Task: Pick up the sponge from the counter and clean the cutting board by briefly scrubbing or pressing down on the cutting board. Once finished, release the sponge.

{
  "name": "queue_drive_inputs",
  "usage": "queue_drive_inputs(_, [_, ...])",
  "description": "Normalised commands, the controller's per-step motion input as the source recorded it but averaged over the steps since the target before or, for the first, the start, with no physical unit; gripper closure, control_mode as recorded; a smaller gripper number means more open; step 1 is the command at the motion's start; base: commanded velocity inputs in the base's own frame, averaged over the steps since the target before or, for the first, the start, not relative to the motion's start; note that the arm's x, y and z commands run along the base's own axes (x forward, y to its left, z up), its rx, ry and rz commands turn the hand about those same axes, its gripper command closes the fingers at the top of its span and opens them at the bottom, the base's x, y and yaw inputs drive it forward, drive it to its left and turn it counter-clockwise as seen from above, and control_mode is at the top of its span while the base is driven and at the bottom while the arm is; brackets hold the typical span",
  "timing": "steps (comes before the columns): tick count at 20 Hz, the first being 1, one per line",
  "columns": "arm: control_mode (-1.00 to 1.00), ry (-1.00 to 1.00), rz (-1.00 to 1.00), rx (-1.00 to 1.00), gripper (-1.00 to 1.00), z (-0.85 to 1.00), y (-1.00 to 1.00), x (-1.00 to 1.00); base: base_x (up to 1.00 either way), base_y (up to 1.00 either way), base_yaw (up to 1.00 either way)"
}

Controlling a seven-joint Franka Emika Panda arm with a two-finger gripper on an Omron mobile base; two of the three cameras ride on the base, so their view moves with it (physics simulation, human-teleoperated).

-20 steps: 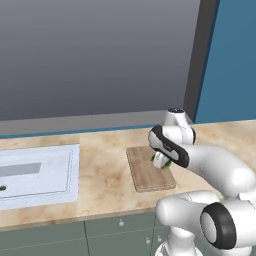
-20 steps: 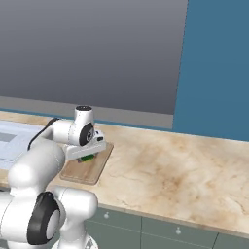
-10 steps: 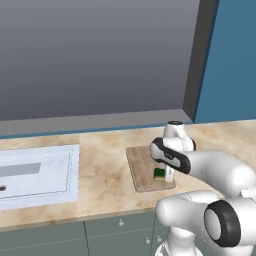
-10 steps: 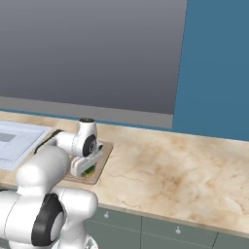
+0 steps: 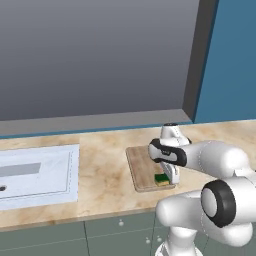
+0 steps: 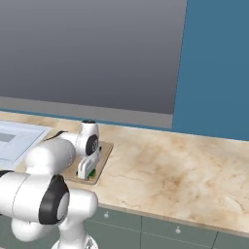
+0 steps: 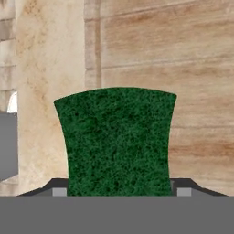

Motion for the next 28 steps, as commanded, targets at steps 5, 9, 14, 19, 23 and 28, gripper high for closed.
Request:
queue_drive_inputs(5, [-1.00, 0.04, 0.09, 0.00, 1.00, -0.23, 0.00, 0.11, 0.00, 0.00, 0.00])
queue_drive_inputs(9, [-1.00, -0.05, 0.00, 0.00, 1.00, -0.26, -0.01, 0.04, 0.00, 0.00, 0.00])
queue_drive_inputs(14, [-1.00, -0.21, -0.05, 0.01, 1.00, -0.32, -0.04, 0.00, 0.00, 0.00, 0.00])
queue_drive_inputs(19, [-1.00, -0.17, -0.11, 0.03, 1.00, -0.22, -0.08, 0.01, 0.00, 0.00, 0.00])
queue_drive_inputs(23, [-1.00, -0.04, -0.12, 0.02, 1.00, -0.18, -0.16, 0.21, 0.00, 0.00, 0.00])
queue_drive_inputs(28, [-1.00, 0.12, -0.04, 0.00, 1.00, -0.09, -0.24, 0.44, 0.00, 0.00, 0.00])
